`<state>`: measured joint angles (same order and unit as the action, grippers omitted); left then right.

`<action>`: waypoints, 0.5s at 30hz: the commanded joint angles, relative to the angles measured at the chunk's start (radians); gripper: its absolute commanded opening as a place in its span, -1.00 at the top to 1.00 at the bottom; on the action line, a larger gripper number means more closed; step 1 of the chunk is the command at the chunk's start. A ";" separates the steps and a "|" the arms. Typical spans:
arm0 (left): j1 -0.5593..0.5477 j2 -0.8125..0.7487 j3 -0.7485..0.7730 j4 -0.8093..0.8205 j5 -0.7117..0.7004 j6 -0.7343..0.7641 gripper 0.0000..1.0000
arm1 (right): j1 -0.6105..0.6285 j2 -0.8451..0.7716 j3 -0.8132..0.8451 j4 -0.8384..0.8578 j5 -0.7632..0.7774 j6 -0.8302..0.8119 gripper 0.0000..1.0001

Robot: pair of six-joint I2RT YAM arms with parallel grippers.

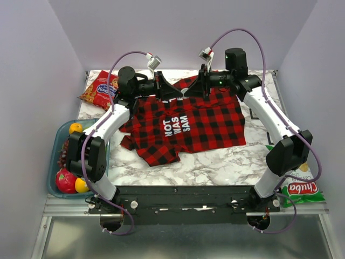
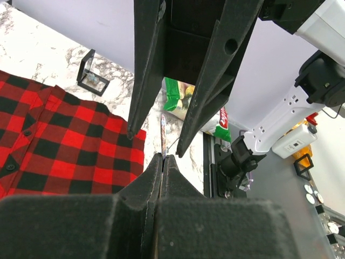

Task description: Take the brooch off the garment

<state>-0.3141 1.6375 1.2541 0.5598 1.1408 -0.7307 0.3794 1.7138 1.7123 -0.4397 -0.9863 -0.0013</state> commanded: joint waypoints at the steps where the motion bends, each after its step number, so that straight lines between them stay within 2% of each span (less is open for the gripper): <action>1: 0.004 0.005 0.010 0.023 -0.001 -0.001 1.00 | -0.002 0.003 0.021 -0.027 0.061 -0.008 0.03; 15: 0.004 0.012 0.015 0.028 0.000 -0.006 1.00 | 0.000 -0.011 -0.022 -0.042 0.058 -0.037 -0.04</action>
<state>-0.3134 1.6459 1.2541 0.5598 1.1408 -0.7307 0.3794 1.7138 1.7073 -0.4648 -0.9470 -0.0132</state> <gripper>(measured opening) 0.009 0.517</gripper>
